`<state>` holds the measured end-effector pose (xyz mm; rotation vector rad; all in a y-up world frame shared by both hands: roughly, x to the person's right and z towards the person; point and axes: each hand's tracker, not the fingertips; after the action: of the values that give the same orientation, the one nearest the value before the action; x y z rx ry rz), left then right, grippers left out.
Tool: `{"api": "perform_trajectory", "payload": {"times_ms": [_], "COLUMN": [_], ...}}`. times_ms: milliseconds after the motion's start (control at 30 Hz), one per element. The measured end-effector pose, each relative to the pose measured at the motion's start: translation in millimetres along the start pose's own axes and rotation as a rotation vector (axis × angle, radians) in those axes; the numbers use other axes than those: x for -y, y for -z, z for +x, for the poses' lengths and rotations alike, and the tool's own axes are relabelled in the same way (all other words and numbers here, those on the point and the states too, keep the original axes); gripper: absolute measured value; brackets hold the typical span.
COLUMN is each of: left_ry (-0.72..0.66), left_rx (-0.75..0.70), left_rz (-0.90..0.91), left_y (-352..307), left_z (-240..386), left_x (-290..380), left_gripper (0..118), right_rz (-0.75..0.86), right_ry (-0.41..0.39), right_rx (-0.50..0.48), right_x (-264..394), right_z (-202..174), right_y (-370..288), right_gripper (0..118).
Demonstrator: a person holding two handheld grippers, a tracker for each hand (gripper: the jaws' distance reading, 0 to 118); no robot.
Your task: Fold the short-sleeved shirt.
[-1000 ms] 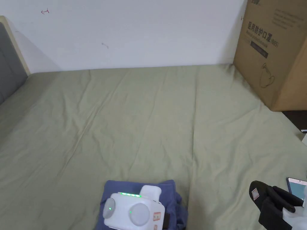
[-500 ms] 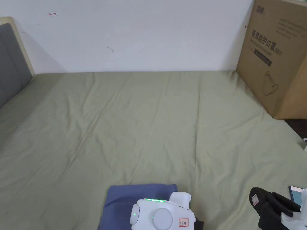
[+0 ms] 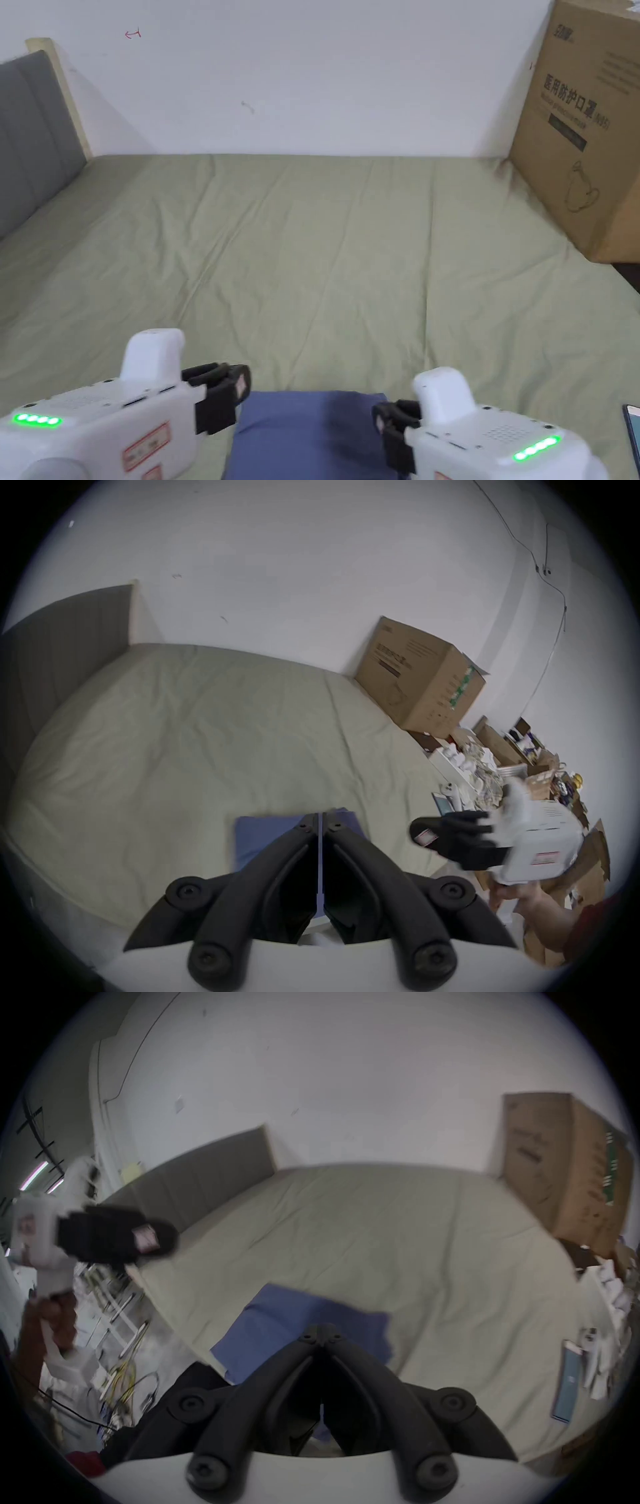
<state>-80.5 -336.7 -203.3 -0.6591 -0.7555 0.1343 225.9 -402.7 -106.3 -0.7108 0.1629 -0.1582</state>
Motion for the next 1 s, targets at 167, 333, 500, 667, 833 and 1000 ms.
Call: {"api": "perform_trajectory", "payload": {"times_ms": [167,333,500,667,833,1000], "left_ry": [-0.079,-0.187,-0.400,-0.515,-0.689,-0.589], "left_rx": [-0.017,0.009,0.163,0.190,0.362,0.345], "left_rz": [-0.010,-0.081,-0.274,-0.489,-0.561,-0.603], "left_y": [-8.8,9.5,76.3,145.6,179.5,188.8], "left_z": [-26.4,-50.3,-97.3,-122.7,-106.3,-103.9], "left_x": [16.1,22.3,41.4,69.6,88.7,82.7], "left_gripper": [2,66,90,90,82,13], "right_rz": [-0.271,-0.319,-0.316,-0.307,-0.303,-0.294], "right_ry": [-0.089,-0.183,-0.173,-0.204,-0.178,-0.194], "right_rx": [0.006,-0.049,-0.090,-0.077,-0.092,-0.090], "right_x": [10.8,23.8,23.5,25.7,26.1,25.6], "right_z": [10.9,30.1,37.1,31.6,35.7,34.7], "right_y": [93.5,121.9,115.6,114.0,114.1,108.6], "right_gripper": [0,0,0,0,0,0]}}
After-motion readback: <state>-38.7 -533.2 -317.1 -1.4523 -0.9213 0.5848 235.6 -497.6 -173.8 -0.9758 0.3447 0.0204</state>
